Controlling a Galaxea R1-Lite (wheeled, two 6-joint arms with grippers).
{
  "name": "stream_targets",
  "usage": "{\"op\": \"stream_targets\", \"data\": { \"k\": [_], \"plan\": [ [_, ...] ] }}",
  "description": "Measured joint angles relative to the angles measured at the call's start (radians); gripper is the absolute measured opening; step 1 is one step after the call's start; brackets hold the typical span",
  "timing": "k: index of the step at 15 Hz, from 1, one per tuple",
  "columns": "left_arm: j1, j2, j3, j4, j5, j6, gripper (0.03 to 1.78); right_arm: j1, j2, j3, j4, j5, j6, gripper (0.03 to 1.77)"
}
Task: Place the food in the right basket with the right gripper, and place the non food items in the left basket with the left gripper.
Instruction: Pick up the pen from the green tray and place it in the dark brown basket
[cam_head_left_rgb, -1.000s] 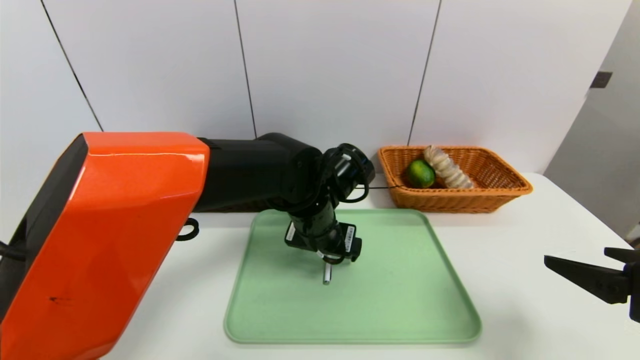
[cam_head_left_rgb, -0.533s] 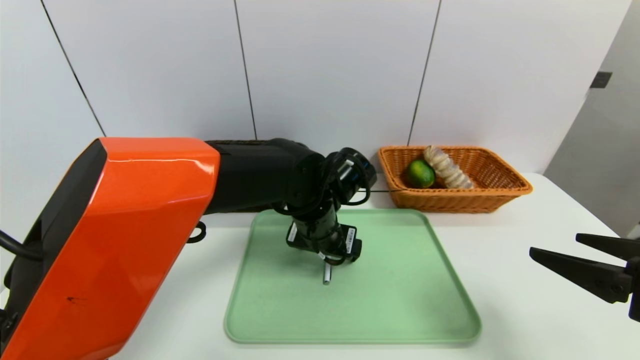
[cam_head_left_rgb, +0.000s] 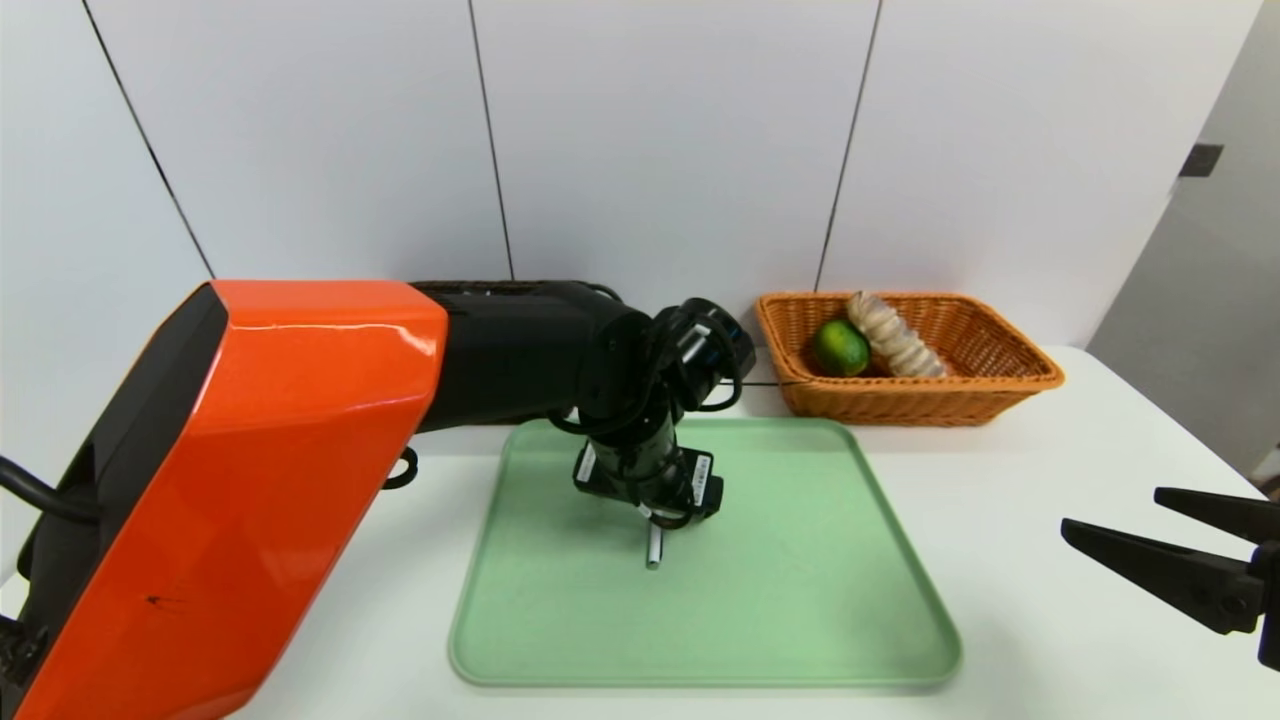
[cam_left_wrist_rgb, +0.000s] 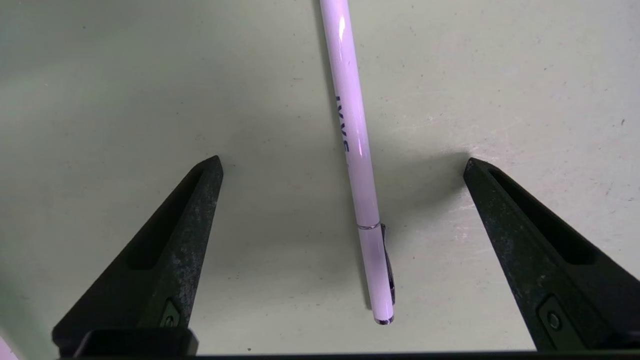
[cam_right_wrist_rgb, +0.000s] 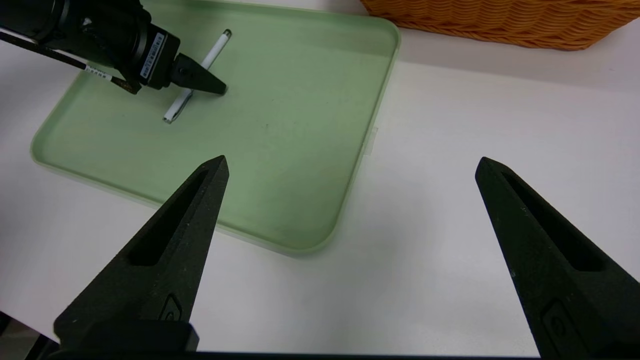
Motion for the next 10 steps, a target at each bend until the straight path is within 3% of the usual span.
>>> {"op": "stream_targets", "data": {
  "k": [3, 7, 10],
  "plan": [
    [0.000, 0.001, 0.001, 0.004, 0.000, 0.000, 1.69, 0.000, -0.007, 0.007, 0.000, 0.000, -0.011, 1.71],
    [-0.001, 0.005, 0.001, 0.007, 0.016, 0.000, 1.16, 0.000, -0.012, 0.007, 0.000, 0.001, -0.031, 1.71],
    [-0.002, 0.007, 0.001, 0.010, 0.018, 0.000, 0.88, 0.000, -0.020, 0.007, 0.000, 0.002, -0.044, 1.71]
  ]
}}
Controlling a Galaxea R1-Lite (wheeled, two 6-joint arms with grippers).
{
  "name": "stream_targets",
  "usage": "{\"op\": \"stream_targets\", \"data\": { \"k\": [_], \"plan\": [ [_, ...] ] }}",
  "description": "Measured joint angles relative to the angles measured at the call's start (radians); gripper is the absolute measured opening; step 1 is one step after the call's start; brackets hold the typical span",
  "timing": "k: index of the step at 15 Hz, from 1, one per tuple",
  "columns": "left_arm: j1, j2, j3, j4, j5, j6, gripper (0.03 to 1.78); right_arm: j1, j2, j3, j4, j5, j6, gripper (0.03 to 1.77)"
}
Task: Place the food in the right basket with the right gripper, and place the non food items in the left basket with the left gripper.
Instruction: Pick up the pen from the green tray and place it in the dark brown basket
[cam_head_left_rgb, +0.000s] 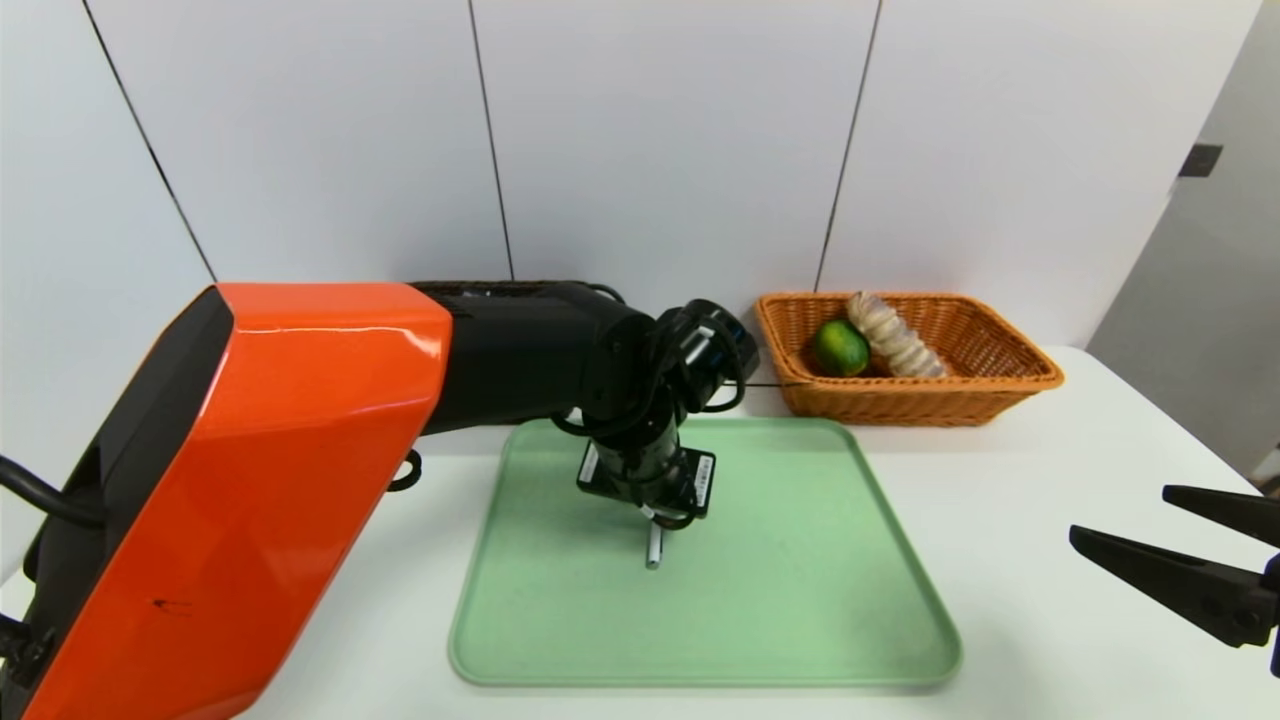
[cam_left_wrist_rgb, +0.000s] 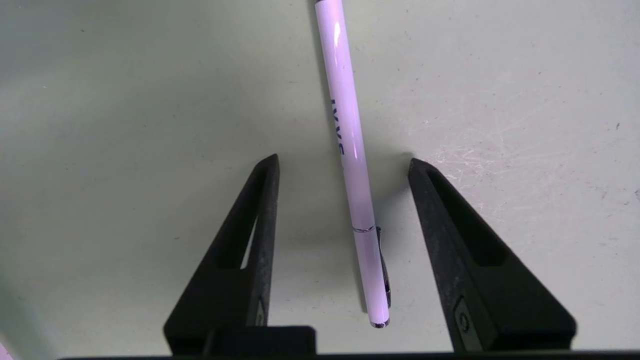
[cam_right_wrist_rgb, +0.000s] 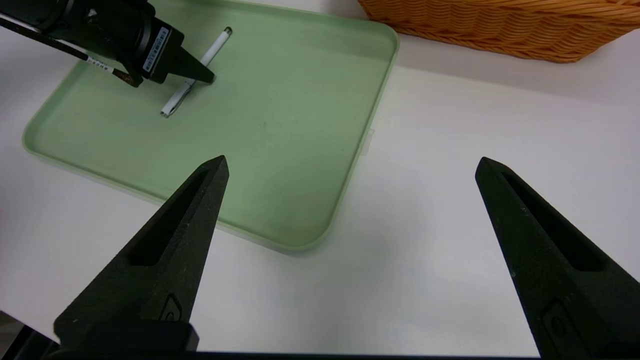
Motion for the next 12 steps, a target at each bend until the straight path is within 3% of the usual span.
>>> {"op": "stream_targets", "data": {
  "k": [2, 4, 12],
  "plan": [
    [-0.002, 0.001, 0.000, 0.000, 0.000, 0.000, 0.69, 0.000, -0.004, 0.001, 0.000, 0.000, -0.001, 1.71],
    [-0.003, 0.001, 0.000, 0.003, 0.001, -0.001, 0.09, 0.000, -0.009, 0.001, 0.000, 0.001, 0.000, 1.71],
    [-0.004, -0.050, 0.002, -0.001, -0.007, -0.001, 0.09, 0.000, -0.042, 0.025, 0.000, 0.001, 0.002, 1.71]
  ]
}}
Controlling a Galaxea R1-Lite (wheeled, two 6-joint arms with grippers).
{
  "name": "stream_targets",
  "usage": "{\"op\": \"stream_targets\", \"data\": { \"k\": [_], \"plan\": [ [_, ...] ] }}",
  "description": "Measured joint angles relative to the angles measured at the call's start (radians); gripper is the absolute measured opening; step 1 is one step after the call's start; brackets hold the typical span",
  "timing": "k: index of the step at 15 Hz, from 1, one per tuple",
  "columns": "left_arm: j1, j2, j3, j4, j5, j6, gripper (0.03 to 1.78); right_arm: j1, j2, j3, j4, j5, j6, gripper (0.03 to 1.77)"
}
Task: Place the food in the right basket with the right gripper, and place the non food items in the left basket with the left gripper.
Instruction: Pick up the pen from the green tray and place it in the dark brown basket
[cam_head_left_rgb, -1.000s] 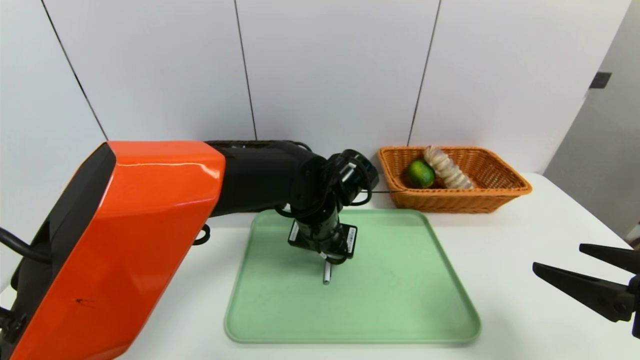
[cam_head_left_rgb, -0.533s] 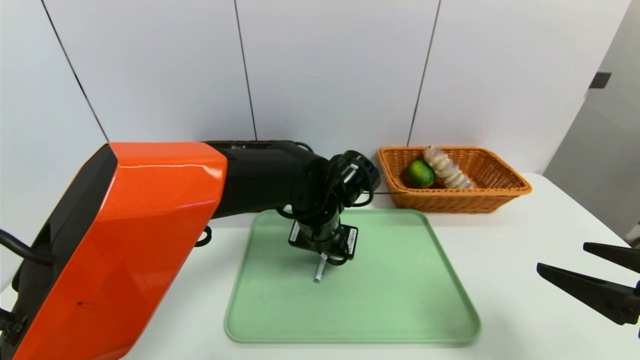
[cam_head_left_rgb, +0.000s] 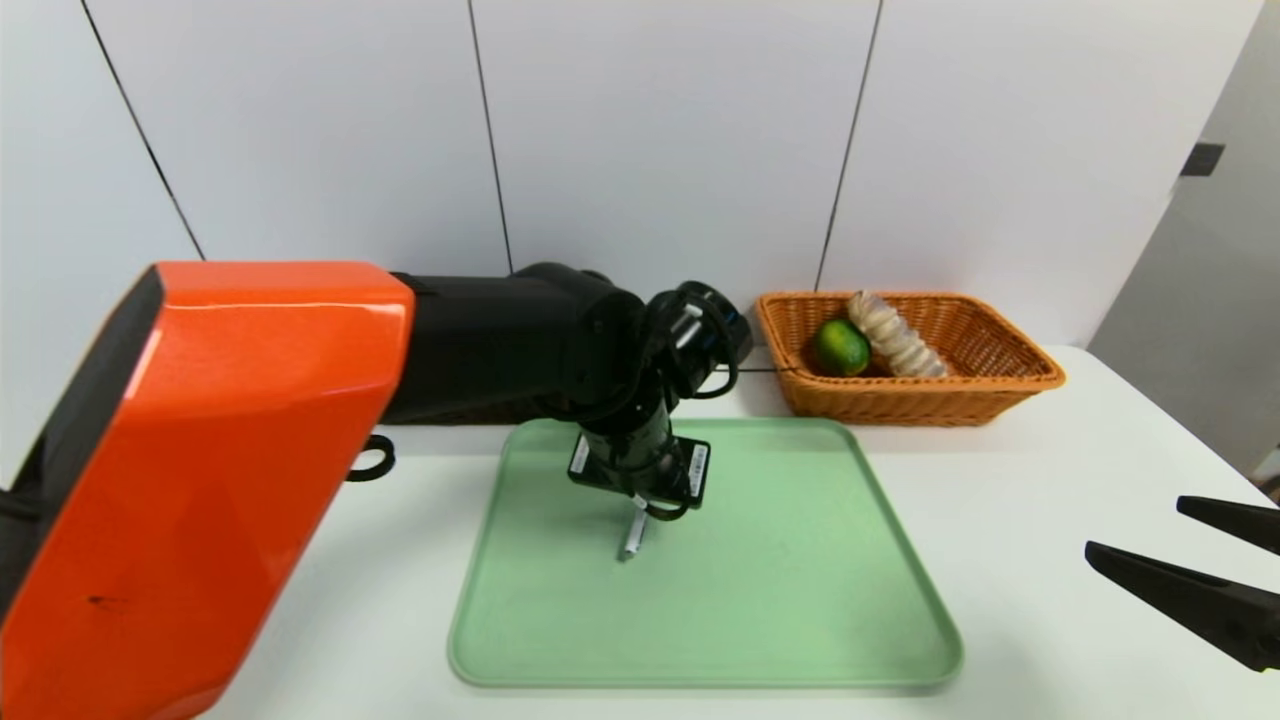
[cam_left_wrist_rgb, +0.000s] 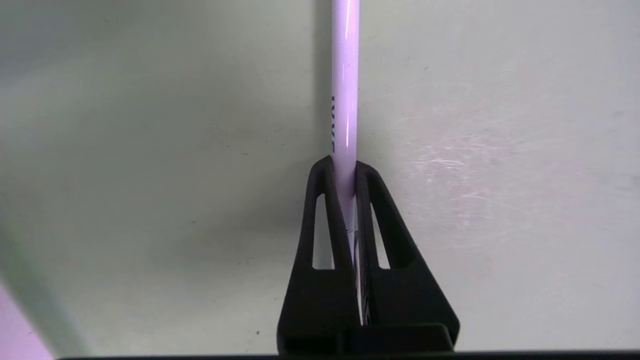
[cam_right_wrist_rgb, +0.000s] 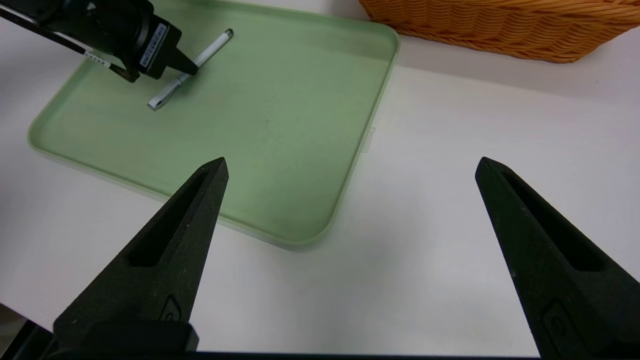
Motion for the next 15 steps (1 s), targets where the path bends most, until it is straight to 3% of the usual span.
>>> {"op": "stream_targets", "data": {
  "k": [7, 13, 15],
  "plan": [
    [0.011, -0.265, -0.002, -0.083, -0.072, -0.045, 0.09, 0.000, -0.014, 0.019, 0.001, 0.000, 0.001, 1.71],
    [0.221, -0.370, -0.002, -0.200, -0.076, -0.069, 0.09, 0.000, -0.016, 0.022, 0.001, 0.001, 0.001, 1.71],
    [0.309, -0.367, -0.002, -0.213, -0.077, -0.125, 0.09, 0.000, -0.019, 0.029, 0.001, 0.001, 0.001, 1.71]
  ]
}}
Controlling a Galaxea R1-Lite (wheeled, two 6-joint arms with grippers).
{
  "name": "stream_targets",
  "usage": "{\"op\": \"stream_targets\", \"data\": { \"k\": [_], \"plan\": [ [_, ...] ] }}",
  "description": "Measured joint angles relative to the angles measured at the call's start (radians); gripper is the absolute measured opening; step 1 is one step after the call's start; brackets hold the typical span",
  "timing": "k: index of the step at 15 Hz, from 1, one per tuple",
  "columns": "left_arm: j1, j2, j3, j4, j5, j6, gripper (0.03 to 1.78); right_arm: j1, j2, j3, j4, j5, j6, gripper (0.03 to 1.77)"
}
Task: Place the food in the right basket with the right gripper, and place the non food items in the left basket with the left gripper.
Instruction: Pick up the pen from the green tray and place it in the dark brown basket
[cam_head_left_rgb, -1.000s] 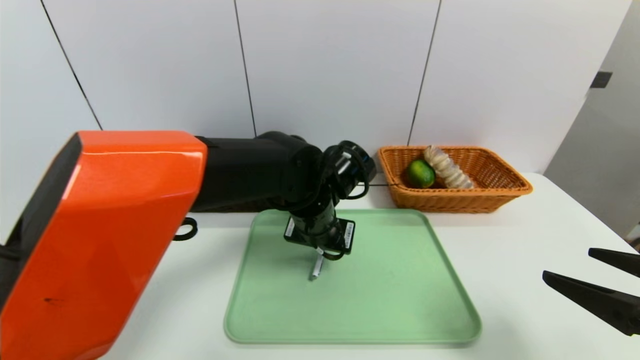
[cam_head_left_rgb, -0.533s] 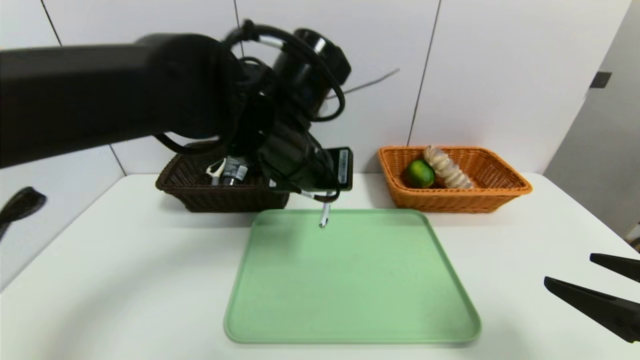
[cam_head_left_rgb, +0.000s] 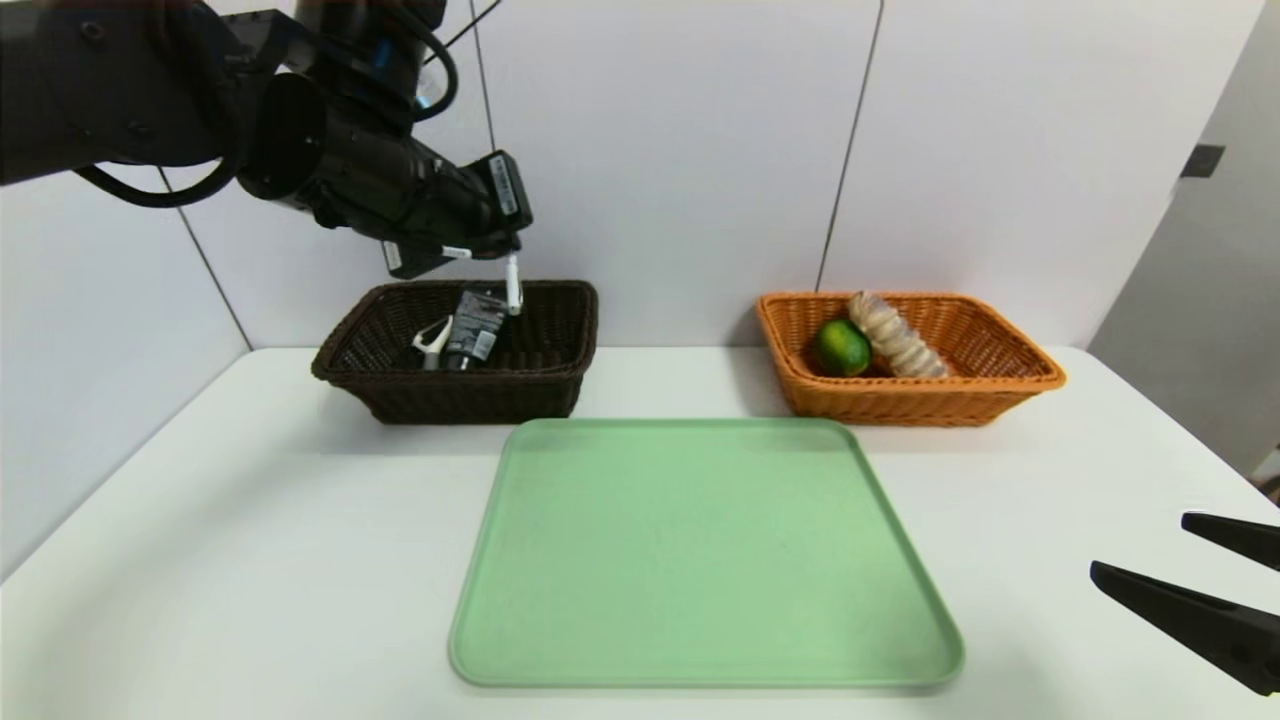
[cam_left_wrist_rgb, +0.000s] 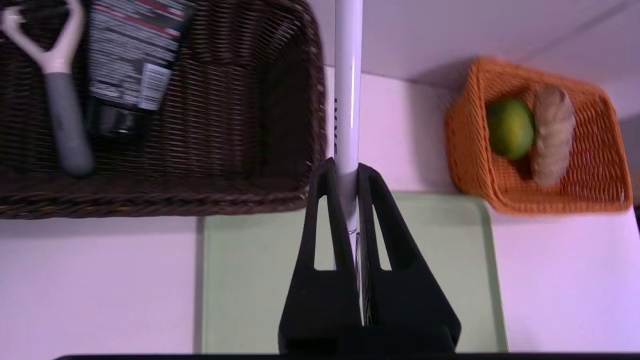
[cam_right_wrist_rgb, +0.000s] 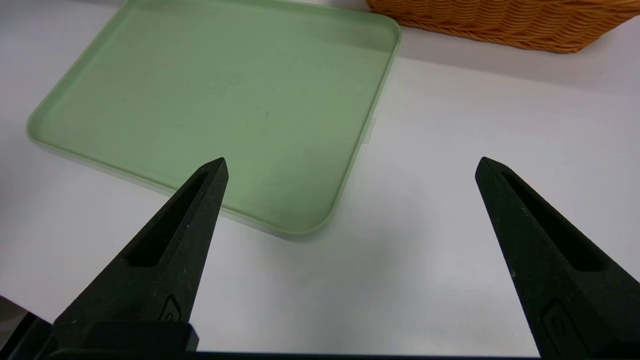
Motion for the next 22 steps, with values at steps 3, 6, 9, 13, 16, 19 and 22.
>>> {"op": "stream_targets", "data": {
  "k": [3, 6, 9, 13, 16, 19, 22],
  "plan": [
    [0.105, 0.035, 0.000, 0.007, -0.004, -0.153, 0.09, 0.000, -0.005, 0.004, 0.001, -0.002, 0.000, 1.71],
    [0.199, 0.093, 0.005, 0.009, -0.004, -0.220, 0.09, 0.000, -0.011, 0.011, 0.000, -0.003, -0.001, 1.71],
    [0.264, 0.154, 0.009, 0.010, -0.005, -0.270, 0.09, 0.000, -0.014, 0.019, 0.000, -0.005, 0.000, 1.71],
    [0.302, 0.212, 0.007, 0.013, -0.019, -0.346, 0.09, 0.000, -0.013, 0.021, 0.001, -0.003, 0.000, 1.71],
    [0.313, 0.235, 0.006, 0.007, -0.067, -0.396, 0.09, 0.000, -0.010, 0.022, 0.001, -0.003, -0.001, 1.71],
    [0.318, 0.257, 0.004, 0.001, -0.068, -0.403, 0.09, 0.000, -0.010, 0.025, 0.001, -0.004, -0.002, 1.71],
    [0.319, 0.279, 0.003, -0.011, -0.067, -0.404, 0.09, 0.000, -0.010, 0.027, 0.001, -0.004, -0.002, 1.71]
  ]
}}
